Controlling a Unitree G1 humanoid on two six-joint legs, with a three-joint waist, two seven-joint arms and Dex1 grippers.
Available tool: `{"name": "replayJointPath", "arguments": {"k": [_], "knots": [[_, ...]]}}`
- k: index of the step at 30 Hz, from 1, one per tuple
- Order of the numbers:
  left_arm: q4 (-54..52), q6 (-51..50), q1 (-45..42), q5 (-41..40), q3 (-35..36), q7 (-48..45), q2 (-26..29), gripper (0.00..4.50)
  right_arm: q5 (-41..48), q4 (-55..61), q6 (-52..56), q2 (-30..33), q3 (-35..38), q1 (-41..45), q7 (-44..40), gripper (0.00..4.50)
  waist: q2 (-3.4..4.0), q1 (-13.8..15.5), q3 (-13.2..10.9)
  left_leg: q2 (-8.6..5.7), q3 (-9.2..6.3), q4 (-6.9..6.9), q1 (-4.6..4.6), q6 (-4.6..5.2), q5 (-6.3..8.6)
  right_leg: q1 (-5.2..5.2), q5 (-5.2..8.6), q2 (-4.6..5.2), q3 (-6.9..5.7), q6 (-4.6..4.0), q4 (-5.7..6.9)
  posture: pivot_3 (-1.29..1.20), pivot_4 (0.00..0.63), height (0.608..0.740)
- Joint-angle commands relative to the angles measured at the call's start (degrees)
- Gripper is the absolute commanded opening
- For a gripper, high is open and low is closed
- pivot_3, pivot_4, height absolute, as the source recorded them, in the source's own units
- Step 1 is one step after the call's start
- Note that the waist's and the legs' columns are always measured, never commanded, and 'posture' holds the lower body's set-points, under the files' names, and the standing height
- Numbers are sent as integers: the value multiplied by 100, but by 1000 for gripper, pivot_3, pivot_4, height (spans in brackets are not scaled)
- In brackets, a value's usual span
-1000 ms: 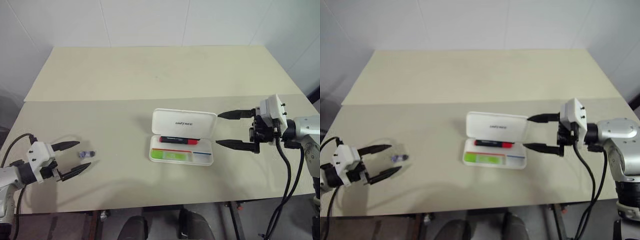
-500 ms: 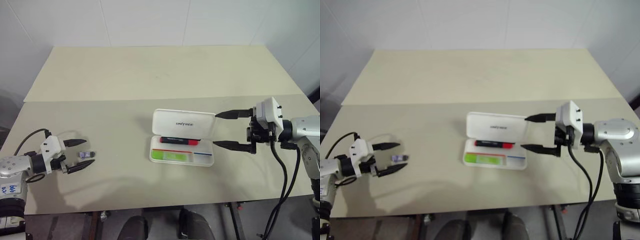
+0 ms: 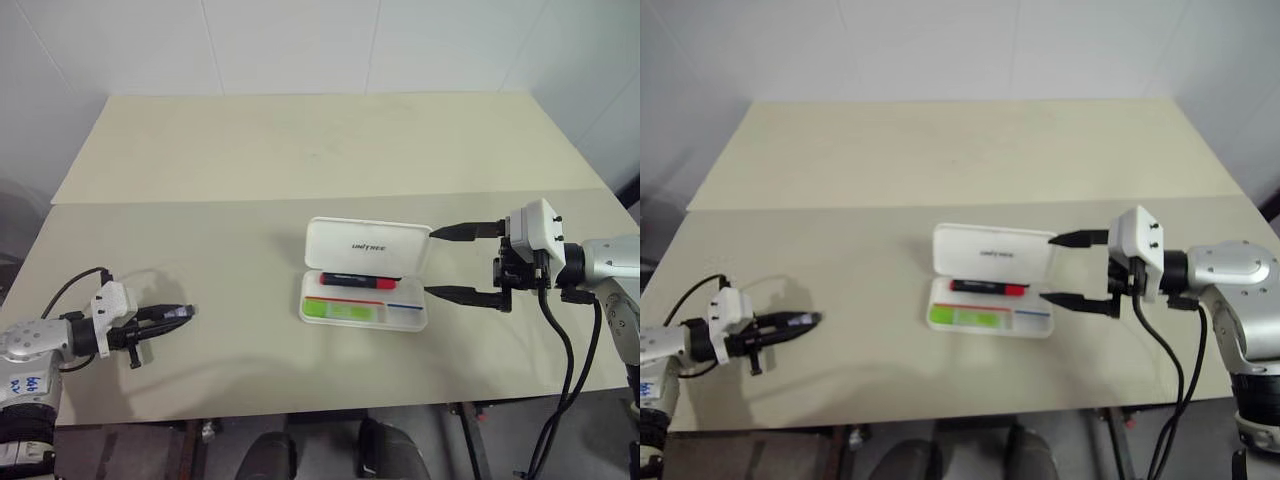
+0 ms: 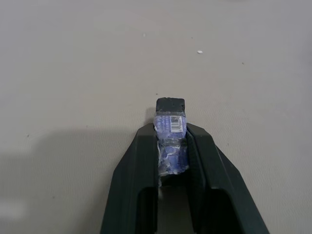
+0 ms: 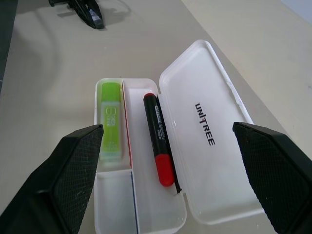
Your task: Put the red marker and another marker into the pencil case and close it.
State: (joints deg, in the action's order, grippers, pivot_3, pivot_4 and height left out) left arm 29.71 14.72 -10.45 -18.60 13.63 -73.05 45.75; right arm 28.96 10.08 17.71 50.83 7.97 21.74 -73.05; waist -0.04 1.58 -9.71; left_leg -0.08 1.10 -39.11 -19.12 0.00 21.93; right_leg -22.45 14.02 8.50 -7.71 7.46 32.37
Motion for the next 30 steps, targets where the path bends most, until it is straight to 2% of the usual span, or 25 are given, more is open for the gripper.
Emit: {"name": "replayJointPath", "arguments": {"k": [1, 6, 9, 13, 19, 23, 30], "knots": [[-648, -265, 103, -163, -31, 167, -138, 405, 73, 159, -36, 112, 170, -4, 14, 4500, -1, 7, 0, 0, -3, 0, -1, 0, 0, 0, -2, 0, 0, -4, 3, 0, 150, 740], [-2134, -1141, 94, -649, -91, 356, -274, 405, 21, 85, -75, 111, 147, -54, 16, 4500, -10, -25, 2, 1, -8, 0, -6, 1, 0, -3, -5, 0, -4, -5, 4, 0, 150, 740], [-2582, -1621, 145, -863, -92, 364, -250, 405, 10, 73, -82, 104, 144, -62, 26, 4500, -8, -38, 2, 1, -5, 2, -5, 0, 1, -4, -5, -1, -4, -5, 3, 0, 150, 740], [-3179, -2120, -555, -863, -547, 433, -329, 405, -64, -41, -92, 93, 208, -195, 129, 4500, -13, -10, 0, 0, 0, 0, -8, 1, 0, -1, -4, -4, -5, -5, -6, 0, 150, 740], [-3456, -2815, -1035, -951, -864, 664, -554, 405, -106, -92, -259, 164, 399, -493, 160, 4500, -13, -17, 1, 0, 0, -3, -5, 1, 0, 5, -5, -4, -3, -5, -7, 0, 150, 740], [-3580, -3111, -1729, -856, -1586, 789, -1205, 405, -154, -184, -535, 383, 1022, -1195, 57, 4500, -15, 81, 1, -2, -3, -8, -10, 3, -1, 6, -6, -5, -6, -2, -6, 0, 150, 740], [-3137, -3026, -2244, -425, -2282, 987, -1985, 405, -133, 145, -533, 429, 1392, -1801, 209, 4500, -15, 49, 2, 0, 21, -6, -6, 4, -2, 9, -7, -8, -2, 1, -26, 0, 150, 740]]}}
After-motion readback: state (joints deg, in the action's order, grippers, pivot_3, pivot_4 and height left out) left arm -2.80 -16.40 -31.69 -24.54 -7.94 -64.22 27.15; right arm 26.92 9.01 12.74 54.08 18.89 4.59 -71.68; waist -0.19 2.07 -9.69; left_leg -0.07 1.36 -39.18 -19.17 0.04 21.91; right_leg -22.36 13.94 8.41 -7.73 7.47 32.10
